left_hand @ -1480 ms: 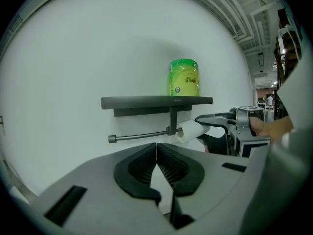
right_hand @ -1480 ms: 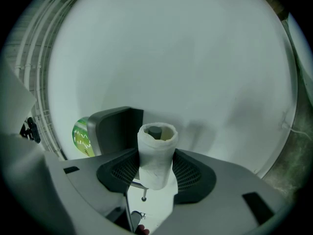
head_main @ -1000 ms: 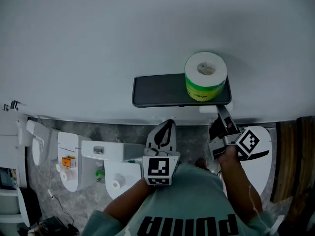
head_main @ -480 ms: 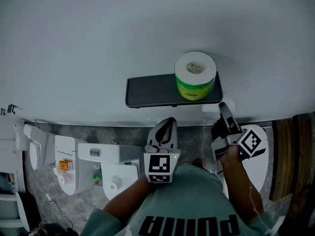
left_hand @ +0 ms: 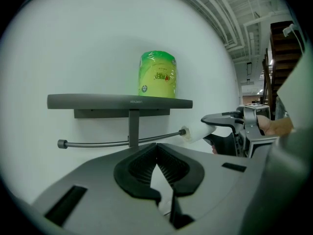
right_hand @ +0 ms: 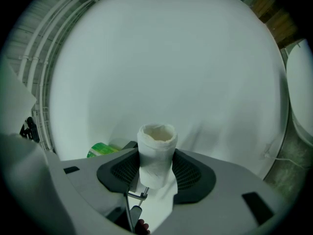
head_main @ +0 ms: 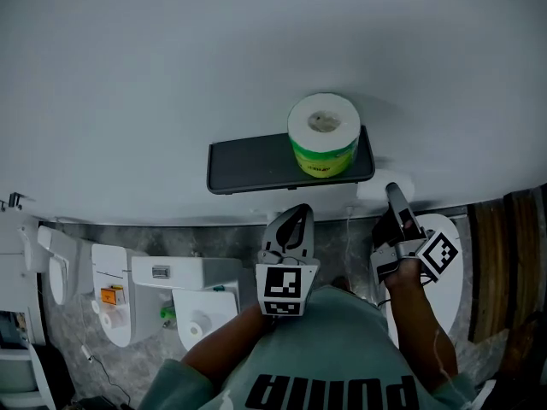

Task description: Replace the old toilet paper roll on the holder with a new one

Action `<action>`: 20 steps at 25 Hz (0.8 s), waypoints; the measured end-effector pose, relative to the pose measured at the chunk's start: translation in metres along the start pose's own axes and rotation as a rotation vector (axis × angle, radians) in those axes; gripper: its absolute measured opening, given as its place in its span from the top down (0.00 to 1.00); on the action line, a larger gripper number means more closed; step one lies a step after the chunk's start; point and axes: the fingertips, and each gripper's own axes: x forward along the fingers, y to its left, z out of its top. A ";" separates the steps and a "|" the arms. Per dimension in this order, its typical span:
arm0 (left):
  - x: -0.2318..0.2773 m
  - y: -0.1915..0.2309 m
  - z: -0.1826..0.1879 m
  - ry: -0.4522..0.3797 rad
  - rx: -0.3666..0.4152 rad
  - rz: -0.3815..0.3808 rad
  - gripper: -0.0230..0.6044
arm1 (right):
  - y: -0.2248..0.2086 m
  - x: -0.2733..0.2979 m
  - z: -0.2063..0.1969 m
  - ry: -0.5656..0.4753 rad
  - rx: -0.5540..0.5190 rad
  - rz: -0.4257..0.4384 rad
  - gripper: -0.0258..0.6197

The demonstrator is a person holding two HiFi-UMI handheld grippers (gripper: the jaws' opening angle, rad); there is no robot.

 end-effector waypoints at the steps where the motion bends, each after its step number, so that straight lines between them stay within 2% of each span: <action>1: 0.001 -0.003 0.001 -0.001 0.001 -0.007 0.95 | 0.001 -0.003 0.002 -0.004 -0.004 -0.002 0.63; 6: 0.007 -0.014 0.003 -0.003 0.004 -0.035 0.95 | 0.009 -0.016 0.004 -0.013 -0.036 0.007 0.63; 11: 0.006 -0.023 0.003 -0.001 0.011 -0.054 0.95 | 0.032 -0.028 -0.002 0.006 -0.113 0.043 0.63; 20: -0.010 -0.015 0.015 -0.020 0.011 -0.028 0.95 | 0.072 -0.041 -0.015 0.041 -0.203 0.086 0.63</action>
